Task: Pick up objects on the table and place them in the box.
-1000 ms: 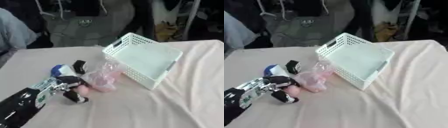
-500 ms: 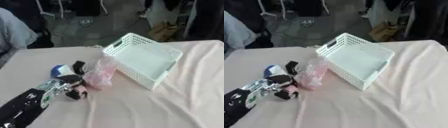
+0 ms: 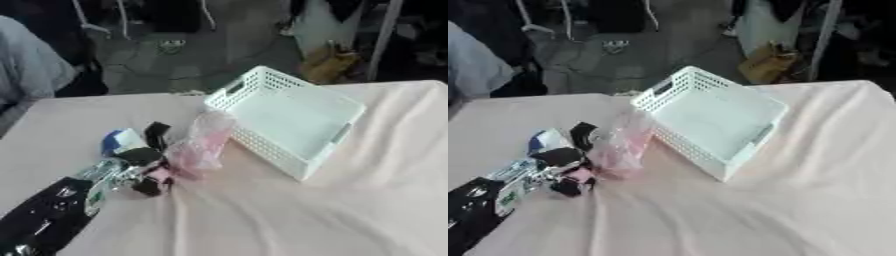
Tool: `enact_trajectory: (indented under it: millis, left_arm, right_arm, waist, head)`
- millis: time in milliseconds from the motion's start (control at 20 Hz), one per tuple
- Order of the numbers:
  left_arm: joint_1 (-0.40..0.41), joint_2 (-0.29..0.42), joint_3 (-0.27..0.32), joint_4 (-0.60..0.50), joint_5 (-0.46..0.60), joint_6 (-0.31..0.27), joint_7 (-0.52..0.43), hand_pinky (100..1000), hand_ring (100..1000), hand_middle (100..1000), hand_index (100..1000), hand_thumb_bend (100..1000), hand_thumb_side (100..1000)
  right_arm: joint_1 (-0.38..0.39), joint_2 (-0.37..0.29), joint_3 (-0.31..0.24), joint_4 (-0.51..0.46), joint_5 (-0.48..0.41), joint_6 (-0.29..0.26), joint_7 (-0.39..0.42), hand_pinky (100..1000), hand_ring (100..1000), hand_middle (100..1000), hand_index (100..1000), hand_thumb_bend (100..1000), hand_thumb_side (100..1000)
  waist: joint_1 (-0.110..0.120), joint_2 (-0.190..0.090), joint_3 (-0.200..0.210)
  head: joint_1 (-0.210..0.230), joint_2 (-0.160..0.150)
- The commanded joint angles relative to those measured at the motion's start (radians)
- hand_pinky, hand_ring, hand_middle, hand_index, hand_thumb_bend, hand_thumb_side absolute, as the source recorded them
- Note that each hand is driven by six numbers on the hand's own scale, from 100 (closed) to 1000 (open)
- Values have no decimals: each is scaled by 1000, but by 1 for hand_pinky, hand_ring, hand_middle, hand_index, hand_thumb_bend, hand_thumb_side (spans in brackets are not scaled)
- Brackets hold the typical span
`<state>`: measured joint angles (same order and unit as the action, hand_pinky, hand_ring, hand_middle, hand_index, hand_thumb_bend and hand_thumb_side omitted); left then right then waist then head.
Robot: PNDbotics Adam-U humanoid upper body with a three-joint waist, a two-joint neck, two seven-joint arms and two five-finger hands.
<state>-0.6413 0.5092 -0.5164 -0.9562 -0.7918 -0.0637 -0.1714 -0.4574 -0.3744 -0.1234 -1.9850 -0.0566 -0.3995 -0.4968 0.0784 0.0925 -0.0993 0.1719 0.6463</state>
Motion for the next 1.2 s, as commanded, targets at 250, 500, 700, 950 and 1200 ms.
enact_trajectory:
  millis: [250, 500, 700, 950, 1200]
  left_arm:
    - [18, -6, 36, 106, 6, -121, 136, 100, 100, 100, 182, 319, 471]
    - [13, 17, 25, 47, 57, -137, 205, 100, 100, 100, 102, 156, 607]
    - [6, 48, -2, -39, 102, -109, 252, 100, 100, 100, 100, 100, 653]
    - [-5, 109, -34, -154, 142, -56, 225, 100, 100, 100, 100, 100, 646]
    - [-16, 154, -47, -240, 158, -8, 194, 100, 100, 100, 100, 100, 639]
  right_arm:
    - [-19, -11, -9, -15, -10, 5, -11, 851, 934, 848, 847, 100, 773]
    - [-17, -12, -7, -15, -7, 12, -15, 851, 935, 847, 846, 100, 769]
    - [-15, -13, -5, -15, -8, 16, -14, 850, 935, 846, 845, 100, 768]
    - [-12, -17, -1, -15, -11, 22, -13, 851, 934, 846, 845, 100, 766]
    - [-10, -21, 3, -15, -16, 24, -8, 851, 934, 846, 845, 100, 766]
  waist:
    - [0, -10, 1]
    - [2, -13, 2]
    - [4, -16, 1]
    - [9, -23, 2]
    - [14, -30, 4]
  head:
    - [-2, -10]
    - [1, -8]
    - [2, -6]
    - [-1, -1]
    - [-3, 2]
